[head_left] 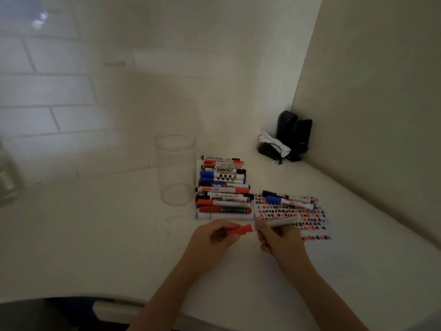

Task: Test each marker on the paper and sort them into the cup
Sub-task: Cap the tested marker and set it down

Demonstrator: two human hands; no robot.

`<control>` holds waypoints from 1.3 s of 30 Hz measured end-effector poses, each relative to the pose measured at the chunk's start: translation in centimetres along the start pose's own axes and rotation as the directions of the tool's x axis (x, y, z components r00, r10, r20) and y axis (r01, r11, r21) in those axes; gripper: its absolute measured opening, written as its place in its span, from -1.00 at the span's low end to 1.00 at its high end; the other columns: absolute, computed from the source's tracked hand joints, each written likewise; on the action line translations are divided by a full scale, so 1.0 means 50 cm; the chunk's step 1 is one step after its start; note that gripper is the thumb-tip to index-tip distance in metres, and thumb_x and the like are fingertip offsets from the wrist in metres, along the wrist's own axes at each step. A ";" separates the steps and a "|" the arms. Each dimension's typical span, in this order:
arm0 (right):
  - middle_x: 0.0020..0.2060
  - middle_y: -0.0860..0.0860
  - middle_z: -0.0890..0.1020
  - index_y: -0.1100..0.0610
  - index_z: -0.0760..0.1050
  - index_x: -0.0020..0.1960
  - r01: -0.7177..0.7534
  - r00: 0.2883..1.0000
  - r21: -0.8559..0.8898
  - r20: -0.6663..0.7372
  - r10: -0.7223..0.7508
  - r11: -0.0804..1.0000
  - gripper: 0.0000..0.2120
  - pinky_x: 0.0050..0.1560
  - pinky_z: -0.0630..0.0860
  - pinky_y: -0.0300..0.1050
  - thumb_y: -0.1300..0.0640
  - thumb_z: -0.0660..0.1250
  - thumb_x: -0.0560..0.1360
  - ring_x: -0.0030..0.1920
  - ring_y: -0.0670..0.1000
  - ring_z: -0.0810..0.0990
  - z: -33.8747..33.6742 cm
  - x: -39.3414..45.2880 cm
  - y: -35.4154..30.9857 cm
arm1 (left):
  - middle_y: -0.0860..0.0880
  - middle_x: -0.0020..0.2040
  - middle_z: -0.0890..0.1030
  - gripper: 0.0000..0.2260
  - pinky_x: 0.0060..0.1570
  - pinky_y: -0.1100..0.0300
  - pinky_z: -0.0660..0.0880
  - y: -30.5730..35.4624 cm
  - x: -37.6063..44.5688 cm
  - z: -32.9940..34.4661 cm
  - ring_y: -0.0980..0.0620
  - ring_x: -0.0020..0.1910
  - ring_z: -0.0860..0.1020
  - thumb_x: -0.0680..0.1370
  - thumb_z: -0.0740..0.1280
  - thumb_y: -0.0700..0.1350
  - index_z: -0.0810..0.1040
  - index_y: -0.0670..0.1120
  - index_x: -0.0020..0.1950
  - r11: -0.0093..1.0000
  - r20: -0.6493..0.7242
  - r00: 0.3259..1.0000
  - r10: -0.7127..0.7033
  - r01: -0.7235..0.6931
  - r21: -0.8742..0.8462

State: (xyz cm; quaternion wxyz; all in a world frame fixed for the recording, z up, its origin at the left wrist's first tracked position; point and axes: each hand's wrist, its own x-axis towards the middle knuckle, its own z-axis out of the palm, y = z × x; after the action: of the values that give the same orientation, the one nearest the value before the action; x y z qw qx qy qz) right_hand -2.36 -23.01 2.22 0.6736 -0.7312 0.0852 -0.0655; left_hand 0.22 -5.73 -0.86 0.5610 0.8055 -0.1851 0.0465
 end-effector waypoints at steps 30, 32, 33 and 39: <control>-0.19 -0.09 0.68 -0.03 0.58 -0.03 0.230 0.949 -0.277 0.279 -0.151 0.933 -0.91 -0.15 0.57 -0.33 0.06 0.41 0.47 -0.17 -0.18 0.64 0.086 -0.032 -0.044 | -0.10 0.01 0.66 -0.79 -0.01 0.15 0.59 0.076 -0.021 -0.092 0.00 0.00 0.65 0.55 0.31 -0.30 0.54 -0.15 0.17 0.841 -0.431 0.888 -0.160 -0.106 -0.531; -0.19 -0.11 0.66 -0.01 0.57 -0.01 0.310 0.932 -0.316 0.286 -0.222 0.896 -0.88 -0.19 0.54 -0.36 0.03 0.40 0.47 -0.20 -0.22 0.62 0.124 -0.022 -0.041 | -0.08 0.00 0.66 -0.77 -0.05 0.22 0.58 0.081 -0.017 -0.105 0.03 -0.01 0.65 0.54 0.34 -0.29 0.54 -0.10 0.17 0.881 -0.477 0.871 -0.118 -0.130 -0.456; -0.20 -0.11 0.66 0.00 0.57 0.00 0.332 0.928 -0.314 0.281 -0.247 0.889 -0.87 -0.20 0.53 -0.37 0.03 0.40 0.47 -0.21 -0.22 0.61 0.142 -0.017 -0.043 | -0.07 -0.03 0.67 -0.75 -0.08 0.26 0.57 0.082 -0.014 -0.114 0.05 -0.03 0.65 0.52 0.36 -0.30 0.54 -0.08 0.16 0.897 -0.490 0.866 -0.102 -0.133 -0.422; -0.19 -0.18 0.65 -0.08 0.55 -0.05 0.404 0.910 -0.325 0.240 -0.339 0.855 -0.93 -0.13 0.54 -0.40 0.03 0.41 0.47 -0.16 -0.26 0.61 0.177 0.013 -0.066 | -0.05 -0.13 0.69 -0.75 -0.04 0.17 0.57 0.129 0.036 -0.233 0.03 -0.09 0.66 0.47 0.42 -0.31 0.55 -0.03 0.07 0.932 -0.657 0.754 -0.003 -0.236 -0.275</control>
State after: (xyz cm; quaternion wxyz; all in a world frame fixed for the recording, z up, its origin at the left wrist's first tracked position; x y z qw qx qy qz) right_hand 0.29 -14.25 4.75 0.5041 -0.8494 -0.1065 -0.1138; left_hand 1.18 2.62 9.65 0.7165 0.6165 -0.0357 0.3244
